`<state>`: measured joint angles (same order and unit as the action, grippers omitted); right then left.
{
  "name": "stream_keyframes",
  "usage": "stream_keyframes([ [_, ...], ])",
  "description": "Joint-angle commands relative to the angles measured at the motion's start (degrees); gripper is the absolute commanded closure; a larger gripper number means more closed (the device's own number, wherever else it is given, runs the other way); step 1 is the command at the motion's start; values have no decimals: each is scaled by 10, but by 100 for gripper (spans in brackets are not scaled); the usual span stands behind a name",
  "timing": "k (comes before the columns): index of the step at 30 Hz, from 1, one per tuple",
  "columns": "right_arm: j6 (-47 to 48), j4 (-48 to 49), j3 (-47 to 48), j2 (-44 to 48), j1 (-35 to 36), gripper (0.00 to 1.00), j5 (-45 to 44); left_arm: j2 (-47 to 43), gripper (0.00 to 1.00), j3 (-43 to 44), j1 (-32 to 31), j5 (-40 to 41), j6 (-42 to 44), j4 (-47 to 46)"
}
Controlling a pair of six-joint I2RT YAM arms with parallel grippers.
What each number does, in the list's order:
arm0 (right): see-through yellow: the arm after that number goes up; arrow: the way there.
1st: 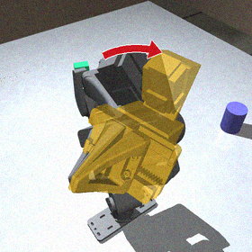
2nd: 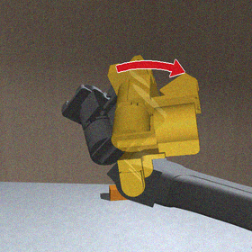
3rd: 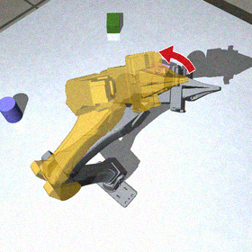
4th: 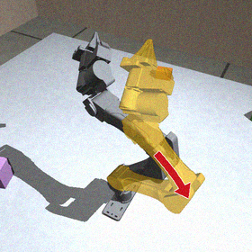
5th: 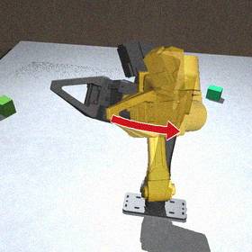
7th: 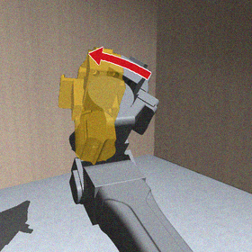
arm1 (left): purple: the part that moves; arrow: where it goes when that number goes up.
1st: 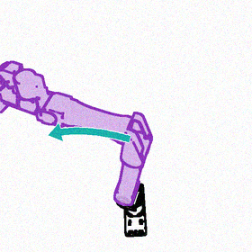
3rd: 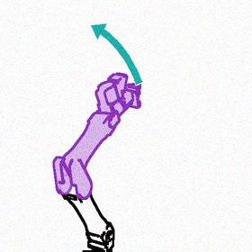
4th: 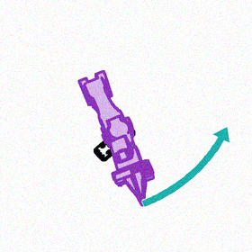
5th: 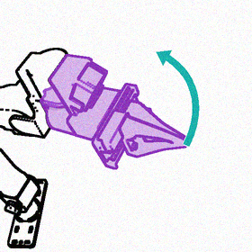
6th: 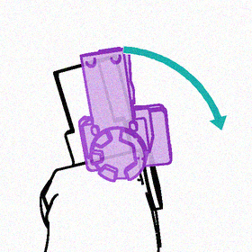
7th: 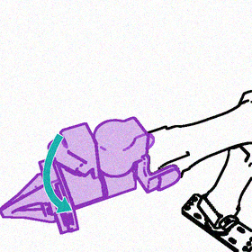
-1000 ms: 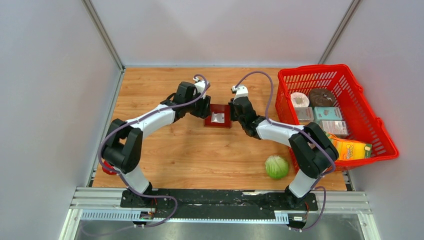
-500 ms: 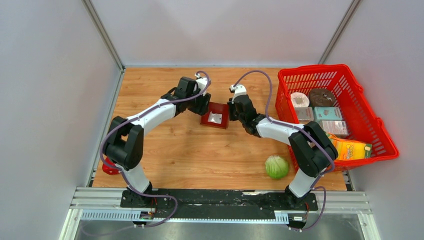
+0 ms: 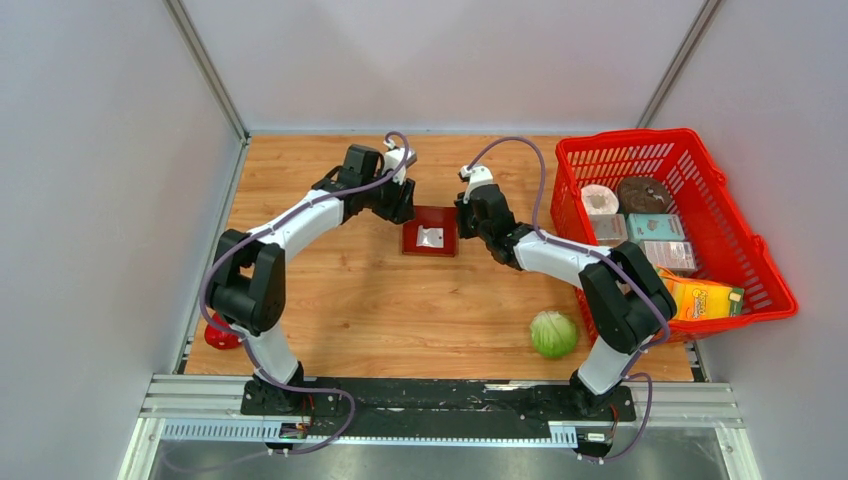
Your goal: Fold the paper box
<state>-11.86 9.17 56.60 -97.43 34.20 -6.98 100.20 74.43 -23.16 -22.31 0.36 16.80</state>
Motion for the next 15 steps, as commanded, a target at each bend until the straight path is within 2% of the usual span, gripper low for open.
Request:
stream_keyframes([
  [1,4,8,24,-4,-2,100,10,10,48,5,-1,-30,0,-20],
  [9,-4,9,29,-8,-2,100,11,23,58,13,-5,11,-19,-13],
  [11,-5,9,30,-9,-2,100,8,26,57,19,-7,38,-26,2],
  [12,-6,9,30,-8,-2,100,6,28,50,24,-8,51,-28,9],
  [15,-9,9,27,-7,-2,100,3,21,49,15,-9,84,-39,22],
])
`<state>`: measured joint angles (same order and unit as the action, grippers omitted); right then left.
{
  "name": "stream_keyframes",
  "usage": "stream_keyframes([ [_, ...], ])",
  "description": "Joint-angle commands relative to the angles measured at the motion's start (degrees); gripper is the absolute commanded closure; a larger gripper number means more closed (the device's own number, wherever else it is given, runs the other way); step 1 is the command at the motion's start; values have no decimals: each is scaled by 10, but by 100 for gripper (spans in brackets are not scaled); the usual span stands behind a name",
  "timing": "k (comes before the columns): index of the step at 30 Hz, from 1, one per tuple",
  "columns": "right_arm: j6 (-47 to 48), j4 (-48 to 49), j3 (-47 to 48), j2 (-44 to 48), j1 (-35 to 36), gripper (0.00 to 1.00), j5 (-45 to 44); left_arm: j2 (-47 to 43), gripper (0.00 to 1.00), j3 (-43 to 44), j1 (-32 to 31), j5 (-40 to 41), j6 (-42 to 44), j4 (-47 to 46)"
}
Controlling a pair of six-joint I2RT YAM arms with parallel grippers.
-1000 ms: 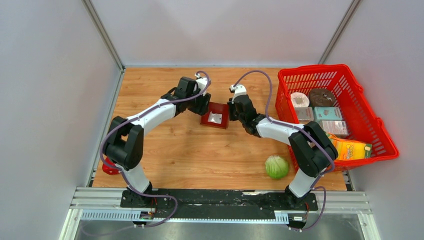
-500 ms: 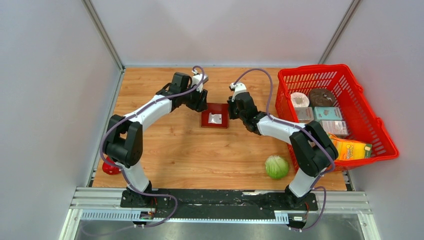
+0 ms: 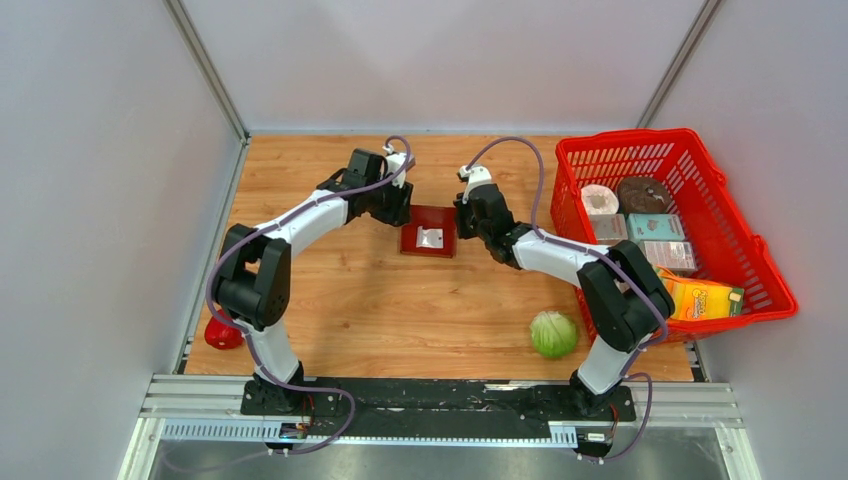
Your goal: Fold the paper box
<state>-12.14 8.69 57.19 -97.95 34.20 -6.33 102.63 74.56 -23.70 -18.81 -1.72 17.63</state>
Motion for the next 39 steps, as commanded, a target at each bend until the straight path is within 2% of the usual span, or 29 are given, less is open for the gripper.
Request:
stream_keyframes([
  [1,-6,15,21,-3,-2,100,-4,-4,50,12,-4,51,-23,11],
  [11,-18,19,23,-5,-1,100,9,-4,63,16,-23,51,-28,-9],
  [18,-29,14,29,-7,2,100,11,-7,75,14,-36,56,-31,-23],
  [25,-76,11,28,-15,28,100,-62,-2,92,-7,-45,99,-101,-55],
  [31,-118,4,26,-19,46,100,-141,-1,96,-53,-51,138,-195,-111],
  [39,-135,32,-9,-17,63,100,-182,-16,97,-101,-71,180,-216,-154],
])
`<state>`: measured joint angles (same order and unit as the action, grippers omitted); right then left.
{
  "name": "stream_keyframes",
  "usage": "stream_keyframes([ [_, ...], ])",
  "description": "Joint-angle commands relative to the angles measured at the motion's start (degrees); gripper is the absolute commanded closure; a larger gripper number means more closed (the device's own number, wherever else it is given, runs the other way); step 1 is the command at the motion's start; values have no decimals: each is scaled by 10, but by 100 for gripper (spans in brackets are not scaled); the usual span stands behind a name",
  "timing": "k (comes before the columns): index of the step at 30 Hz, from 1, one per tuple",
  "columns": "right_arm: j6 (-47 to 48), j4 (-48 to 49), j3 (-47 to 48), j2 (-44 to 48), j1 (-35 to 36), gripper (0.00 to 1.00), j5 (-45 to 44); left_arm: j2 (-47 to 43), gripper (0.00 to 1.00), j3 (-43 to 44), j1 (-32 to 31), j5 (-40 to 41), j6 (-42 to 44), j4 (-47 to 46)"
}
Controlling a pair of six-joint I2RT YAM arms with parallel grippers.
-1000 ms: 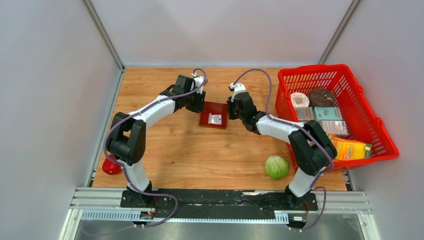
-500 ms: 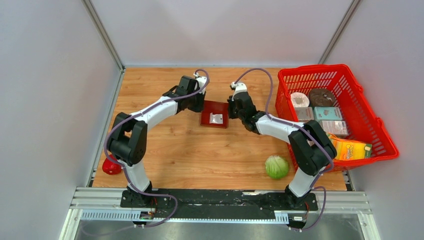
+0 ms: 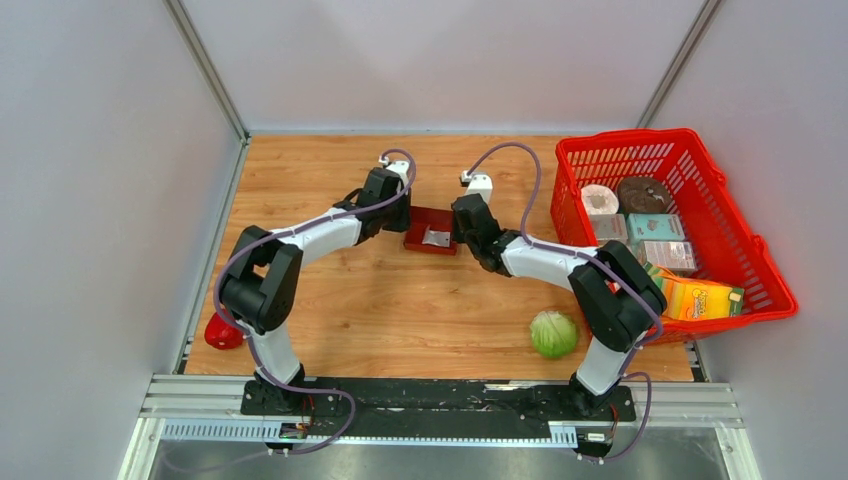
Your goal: Fold the paper box
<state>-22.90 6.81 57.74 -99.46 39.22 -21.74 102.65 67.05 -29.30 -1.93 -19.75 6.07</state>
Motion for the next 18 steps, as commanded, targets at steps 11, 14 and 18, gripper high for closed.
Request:
stream_keyframes([
  [11,-33,93,-73,30,57,100,-104,-59,97,-96,-36,41,-50,-87],
  [14,-34,101,-87,40,60,98,-110,-71,97,-110,-41,50,-50,-94],
  [18,-29,54,-78,58,60,85,-110,-86,97,-129,-50,69,-51,-111],
])
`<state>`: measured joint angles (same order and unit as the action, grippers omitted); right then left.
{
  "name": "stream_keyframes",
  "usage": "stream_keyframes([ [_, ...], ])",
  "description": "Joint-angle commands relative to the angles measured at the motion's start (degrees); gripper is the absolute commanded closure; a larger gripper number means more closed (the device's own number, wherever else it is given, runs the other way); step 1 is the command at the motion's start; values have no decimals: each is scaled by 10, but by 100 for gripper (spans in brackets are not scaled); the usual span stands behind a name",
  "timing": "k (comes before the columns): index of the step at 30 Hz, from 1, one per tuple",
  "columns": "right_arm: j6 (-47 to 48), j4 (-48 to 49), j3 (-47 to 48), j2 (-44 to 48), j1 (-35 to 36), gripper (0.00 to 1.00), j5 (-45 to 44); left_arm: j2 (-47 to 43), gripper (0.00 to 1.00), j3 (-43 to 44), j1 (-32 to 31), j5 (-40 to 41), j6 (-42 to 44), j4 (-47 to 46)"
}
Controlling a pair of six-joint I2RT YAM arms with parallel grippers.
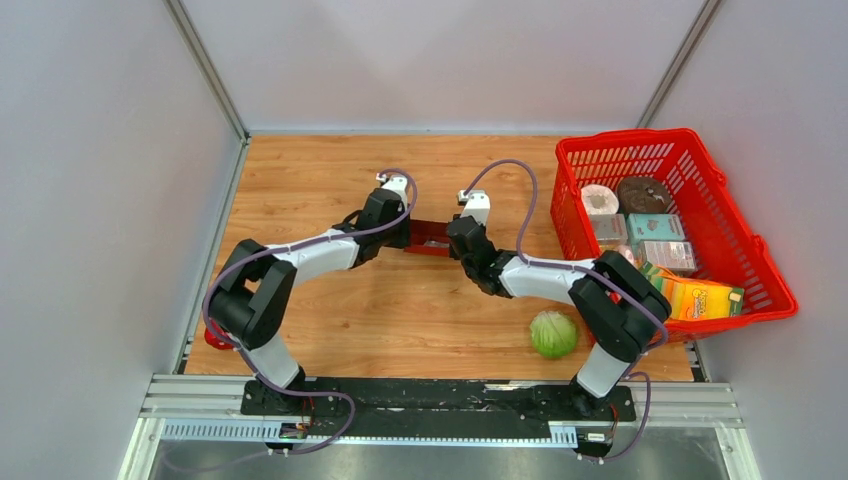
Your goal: Fold the paper box
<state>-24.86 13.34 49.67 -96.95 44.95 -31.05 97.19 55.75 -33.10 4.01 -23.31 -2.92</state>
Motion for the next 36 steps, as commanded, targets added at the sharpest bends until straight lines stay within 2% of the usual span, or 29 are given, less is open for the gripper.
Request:
stream_keyframes([
  [1,-6,-20,3,37,3,83,-10,-33,97,-20,-13,14,-14,-24],
  [7,-8,-131,17,86,3,57,13,-46,98,-40,-28,55,-9,-40],
  [8,-5,-155,17,94,3,50,21,-49,99,-43,-28,64,-9,-43],
  [11,-10,-225,28,136,-3,41,66,-54,99,-52,-30,71,-9,-54],
  [14,-57,-299,42,177,-28,37,153,-56,99,-58,-37,81,-6,-60],
  [16,-123,-352,63,198,-48,36,228,-61,99,-66,-42,88,-2,-70],
  [18,-178,-372,75,206,-71,31,272,-66,99,-71,-51,106,3,-75],
  [19,-231,-371,86,207,-77,28,322,-66,99,-71,-54,109,4,-75],
  [20,-253,-366,91,202,-89,22,346,-66,99,-71,-57,115,5,-75],
  [23,-373,-331,98,168,-127,21,457,-68,99,-77,-57,125,3,-79],
  [24,-409,-293,96,157,-132,21,501,-73,99,-84,-60,129,3,-87],
  [25,-437,-274,95,144,-134,22,513,-74,99,-87,-61,133,4,-90],
  [26,-479,-259,100,122,-135,24,521,-75,99,-88,-63,141,3,-93],
  [31,-559,-226,103,84,-135,30,502,-70,99,-87,-71,152,8,-94],
  [36,-533,-242,137,62,-137,30,477,-72,98,-89,-78,162,14,-97],
])
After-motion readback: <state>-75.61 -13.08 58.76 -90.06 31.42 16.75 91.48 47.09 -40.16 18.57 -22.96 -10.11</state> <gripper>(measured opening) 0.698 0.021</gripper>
